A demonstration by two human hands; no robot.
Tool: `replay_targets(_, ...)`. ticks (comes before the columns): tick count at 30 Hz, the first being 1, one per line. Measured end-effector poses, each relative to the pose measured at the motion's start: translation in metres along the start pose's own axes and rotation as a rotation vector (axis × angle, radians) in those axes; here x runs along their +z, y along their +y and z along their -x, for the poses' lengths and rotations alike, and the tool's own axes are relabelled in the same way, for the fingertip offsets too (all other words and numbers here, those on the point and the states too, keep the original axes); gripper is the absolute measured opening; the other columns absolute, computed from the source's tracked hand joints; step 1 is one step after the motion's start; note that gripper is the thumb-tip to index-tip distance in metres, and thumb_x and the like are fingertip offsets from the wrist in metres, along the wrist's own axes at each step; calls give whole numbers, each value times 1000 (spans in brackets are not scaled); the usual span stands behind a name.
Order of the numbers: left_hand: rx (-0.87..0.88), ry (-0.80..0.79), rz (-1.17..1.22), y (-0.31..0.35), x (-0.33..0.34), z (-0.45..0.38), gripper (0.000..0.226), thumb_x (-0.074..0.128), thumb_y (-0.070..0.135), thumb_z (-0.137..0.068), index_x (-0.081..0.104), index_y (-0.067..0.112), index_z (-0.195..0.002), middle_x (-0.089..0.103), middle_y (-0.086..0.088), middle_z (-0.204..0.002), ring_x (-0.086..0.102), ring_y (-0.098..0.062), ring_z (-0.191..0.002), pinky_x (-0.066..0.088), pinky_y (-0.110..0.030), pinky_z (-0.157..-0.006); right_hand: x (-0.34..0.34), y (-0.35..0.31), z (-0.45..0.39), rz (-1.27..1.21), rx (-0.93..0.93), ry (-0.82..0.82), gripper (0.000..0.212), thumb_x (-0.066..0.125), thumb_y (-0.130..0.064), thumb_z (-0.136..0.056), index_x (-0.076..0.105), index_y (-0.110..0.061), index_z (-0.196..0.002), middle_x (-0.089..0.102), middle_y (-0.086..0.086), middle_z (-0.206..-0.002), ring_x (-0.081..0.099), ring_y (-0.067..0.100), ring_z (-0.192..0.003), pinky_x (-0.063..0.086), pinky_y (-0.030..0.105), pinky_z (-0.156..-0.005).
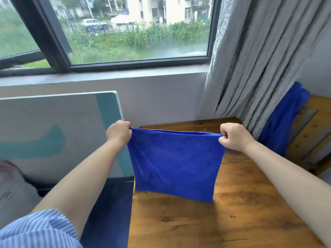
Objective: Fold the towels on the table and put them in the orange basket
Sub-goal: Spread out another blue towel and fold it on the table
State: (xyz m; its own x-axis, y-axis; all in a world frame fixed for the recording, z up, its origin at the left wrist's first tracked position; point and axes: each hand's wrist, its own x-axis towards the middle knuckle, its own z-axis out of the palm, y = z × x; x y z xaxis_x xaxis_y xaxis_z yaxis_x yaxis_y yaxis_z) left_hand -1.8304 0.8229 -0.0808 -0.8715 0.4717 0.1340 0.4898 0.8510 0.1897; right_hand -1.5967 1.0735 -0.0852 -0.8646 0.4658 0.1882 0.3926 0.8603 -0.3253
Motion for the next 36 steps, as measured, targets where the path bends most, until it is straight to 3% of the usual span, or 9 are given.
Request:
replay_targets(6, -102, 24, 149, 9, -27, -3, 35, 37, -9, -81, 67, -1, -99, 61, -19, -110, 55, -36, -97, 45, -34, -77, -28, 1, -13, -93, -150, 187, 10, 54, 17, -68, 60, 10, -64, 59, 26, -70, 56, 33, -68, 40, 34, -63)
replay_targets(11, -251, 18, 377, 14, -36, -5, 30, 53, -11, -79, 68, 0, -102, 65, -17, -110, 58, -31, -105, 43, -29, -82, -43, 3, -20, -47, -283, 299, 11, 54, 19, -66, 62, 12, -62, 64, 26, -70, 62, 37, -65, 48, 38, -63)
replay_targets(16, -367, 31, 568, 17, -42, -9, 24, 50, -7, -78, 70, 2, -88, 60, -5, -66, 54, -17, -81, 42, -22, -76, -56, 10, -22, -32, -372, 285, 13, 54, 22, -62, 56, 10, -57, 58, 26, -57, 57, 36, -53, 46, 37, -55)
replay_targets(18, -332, 49, 521, 20, -42, -8, 24, 50, -2, -77, 70, 7, -86, 61, -6, -74, 53, -20, -83, 40, -22, -73, -61, 12, -21, -30, -401, 249, 13, 55, 21, -62, 54, 9, -58, 57, 25, -56, 55, 34, -51, 47, 38, -53)
replay_targets(22, -122, 70, 351, 23, -35, -2, 19, 54, 3, -83, 68, 1, -96, 67, -17, -98, 58, -31, -97, 42, -27, -77, -58, 22, -22, 55, -201, 137, 16, 49, 5, -79, 58, 4, -92, 64, 20, -88, 60, 37, -81, 46, 39, -69)
replay_targets(25, -20, -120, 99, 38, -39, -3, 20, 52, 12, -88, 66, 5, -100, 64, -15, -107, 58, -31, -100, 46, -32, -78, -57, 16, -32, 325, 59, -13, 26, 46, -4, -83, 61, -5, -105, 58, 12, -110, 55, 32, -102, 45, 33, -76)
replay_targets(30, -10, 457, 380, 55, -61, -13, 22, 46, 9, -89, 64, 1, -99, 63, -21, -103, 54, -36, -99, 38, -33, -74, -73, -2, -48, 51, 151, 505, 25, 42, 5, -80, 58, 6, -100, 56, 26, -107, 46, 38, -105, 39, 41, -77)
replay_targets(34, -48, 110, 62, 49, -37, -4, 22, 41, 11, -92, 60, 7, -104, 62, -16, -109, 55, -33, -102, 40, -32, -72, -57, 3, -44, 280, 186, 74, 25, 46, -3, -84, 55, -1, -107, 58, 18, -116, 48, 33, -113, 42, 38, -86)
replay_targets(36, -50, 140, -49, 43, -30, 0, 24, 39, 10, -93, 59, 8, -105, 63, -15, -108, 55, -33, -102, 39, -32, -68, -52, 9, -42, 290, 209, 50, 25, 46, 0, -82, 55, 1, -105, 59, 19, -114, 48, 33, -112, 44, 37, -83)
